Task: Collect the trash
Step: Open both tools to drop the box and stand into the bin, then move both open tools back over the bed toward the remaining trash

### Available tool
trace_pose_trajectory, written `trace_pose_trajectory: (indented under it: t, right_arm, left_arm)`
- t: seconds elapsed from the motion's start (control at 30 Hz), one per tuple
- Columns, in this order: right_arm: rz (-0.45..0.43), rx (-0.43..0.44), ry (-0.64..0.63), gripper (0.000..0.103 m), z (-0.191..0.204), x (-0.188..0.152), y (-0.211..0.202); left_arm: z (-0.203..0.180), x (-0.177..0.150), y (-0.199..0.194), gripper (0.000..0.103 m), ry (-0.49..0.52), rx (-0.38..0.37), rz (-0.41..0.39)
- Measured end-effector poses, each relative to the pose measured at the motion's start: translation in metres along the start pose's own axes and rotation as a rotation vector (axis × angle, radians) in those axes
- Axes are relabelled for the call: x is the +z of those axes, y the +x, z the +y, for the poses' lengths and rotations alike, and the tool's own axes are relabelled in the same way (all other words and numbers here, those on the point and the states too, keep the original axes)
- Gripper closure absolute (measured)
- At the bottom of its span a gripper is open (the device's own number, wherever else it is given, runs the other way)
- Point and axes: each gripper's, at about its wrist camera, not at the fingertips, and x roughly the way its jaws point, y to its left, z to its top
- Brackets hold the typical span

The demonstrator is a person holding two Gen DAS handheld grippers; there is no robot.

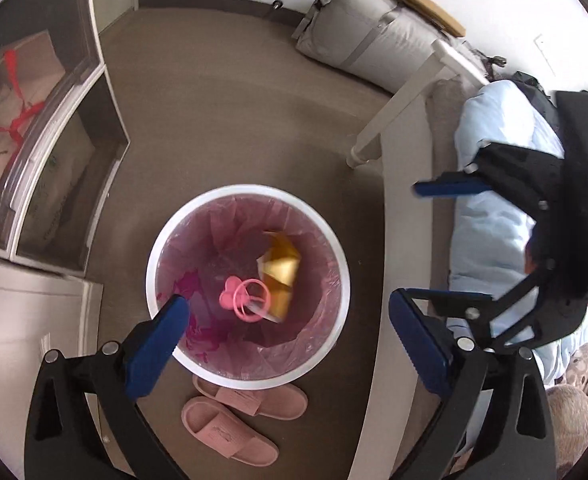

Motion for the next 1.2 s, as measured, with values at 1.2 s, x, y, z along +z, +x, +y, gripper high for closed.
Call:
trace_pose_trajectory:
  t: [1.2]
  right_arm:
    - [-0.395,-0.242,0.638,0.007,0.024,-0.182,-0.262]
  left_arm:
    - [-0.217,-0.042,-0.167,0.005,0.139,0.032,-0.341]
